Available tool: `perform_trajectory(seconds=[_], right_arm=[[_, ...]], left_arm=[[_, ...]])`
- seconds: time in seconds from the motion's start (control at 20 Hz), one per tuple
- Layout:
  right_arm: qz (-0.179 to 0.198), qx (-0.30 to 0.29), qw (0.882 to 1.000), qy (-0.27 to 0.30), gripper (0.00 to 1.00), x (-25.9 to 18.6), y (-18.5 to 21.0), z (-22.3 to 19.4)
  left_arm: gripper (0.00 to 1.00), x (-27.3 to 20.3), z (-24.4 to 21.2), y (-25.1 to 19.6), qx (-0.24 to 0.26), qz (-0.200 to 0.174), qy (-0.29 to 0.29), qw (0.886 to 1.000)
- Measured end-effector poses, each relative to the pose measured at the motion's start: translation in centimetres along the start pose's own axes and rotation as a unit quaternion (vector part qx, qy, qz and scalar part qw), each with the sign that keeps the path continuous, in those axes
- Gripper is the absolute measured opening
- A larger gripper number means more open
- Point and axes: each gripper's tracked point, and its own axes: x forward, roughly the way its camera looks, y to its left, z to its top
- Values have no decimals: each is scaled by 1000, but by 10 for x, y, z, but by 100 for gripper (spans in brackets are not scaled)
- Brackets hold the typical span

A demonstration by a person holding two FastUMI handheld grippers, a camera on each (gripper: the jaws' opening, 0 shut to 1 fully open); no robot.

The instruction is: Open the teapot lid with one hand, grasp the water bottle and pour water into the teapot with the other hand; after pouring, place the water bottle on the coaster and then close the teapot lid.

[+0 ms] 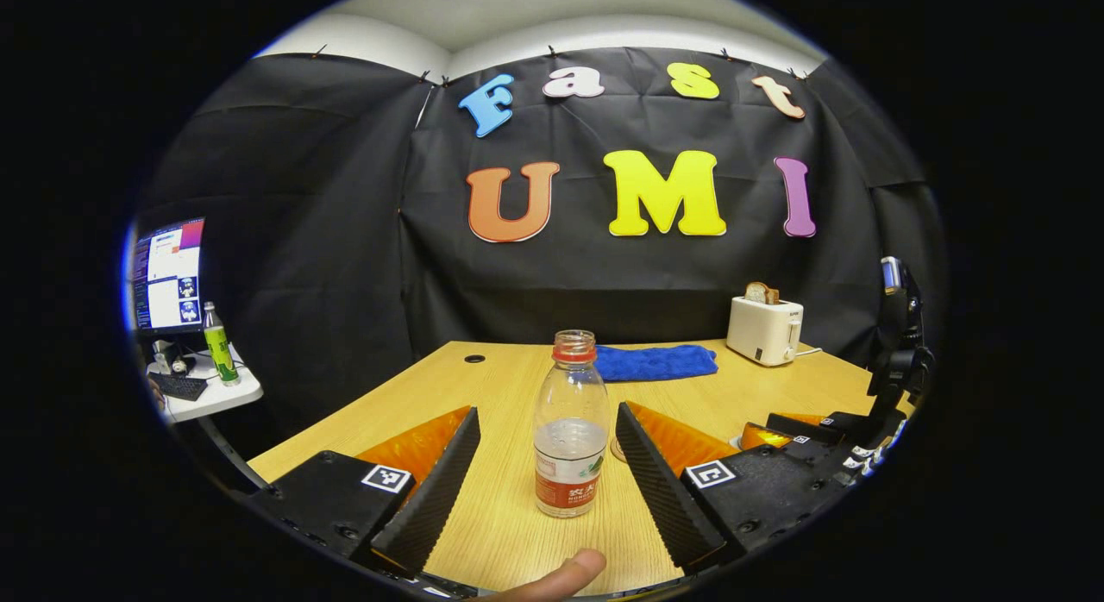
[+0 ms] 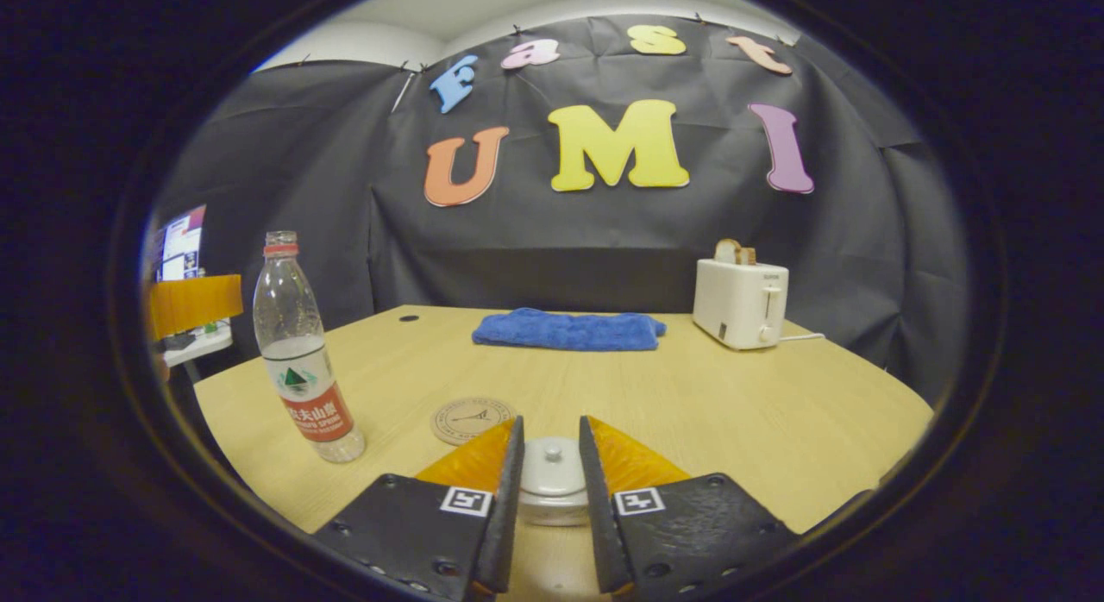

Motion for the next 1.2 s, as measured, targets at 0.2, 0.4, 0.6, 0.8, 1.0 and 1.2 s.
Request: perform_trajectory(seconds=[0.2, 0.4, 0.6, 0.8, 1.0, 1.2], right_arm=[[-8, -10, 1000, -8, 10, 2, -4, 0], [-4, -13, 1000, -17, 2, 2, -6, 4], [-3, -18, 999, -36, 1, -3, -3, 22], [-3, -16, 998, -56, 2, -18, -4, 41], [-6, -19, 997, -68, 1, -33, -14, 45], [-11, -18, 997, -70, 2, -39, -25, 43]], left_arm=[[99, 1, -1, -2, 0, -4, 1, 1000], [99, 2, -6, -3, 2, -5, 5, 1000], [99, 3, -8, -5, -15, -16, 8, 1000], [100, 6, -9, -5, -18, -28, 5, 999], [99, 5, -16, -16, -22, -63, 13, 998], [99, 9, -19, -19, -4, -76, 0, 997]])
